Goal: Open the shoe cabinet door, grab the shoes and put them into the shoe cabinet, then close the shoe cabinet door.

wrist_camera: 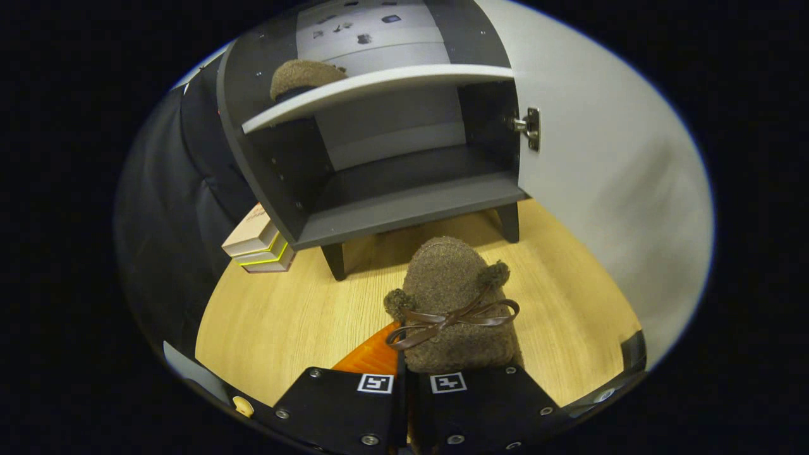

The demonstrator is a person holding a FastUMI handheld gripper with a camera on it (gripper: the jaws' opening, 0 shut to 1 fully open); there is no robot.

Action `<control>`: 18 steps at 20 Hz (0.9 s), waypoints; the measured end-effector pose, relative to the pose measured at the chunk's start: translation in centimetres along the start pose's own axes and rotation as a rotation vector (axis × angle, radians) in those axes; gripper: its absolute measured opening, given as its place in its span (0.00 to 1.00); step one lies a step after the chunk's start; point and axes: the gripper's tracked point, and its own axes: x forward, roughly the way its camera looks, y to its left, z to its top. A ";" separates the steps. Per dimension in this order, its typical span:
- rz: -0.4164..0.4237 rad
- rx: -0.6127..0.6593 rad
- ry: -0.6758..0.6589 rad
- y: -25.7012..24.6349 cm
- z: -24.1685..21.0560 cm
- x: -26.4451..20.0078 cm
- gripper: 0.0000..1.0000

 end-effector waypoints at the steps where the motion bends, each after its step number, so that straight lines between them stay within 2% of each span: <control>1: 0.003 -0.008 -0.004 0.1 0.7 -0.6 0.08; 8: 0.048 -0.062 -0.068 2.6 8.6 -5.1 0.07; 18: 0.063 -0.146 -0.225 4.8 26.2 -5.3 0.07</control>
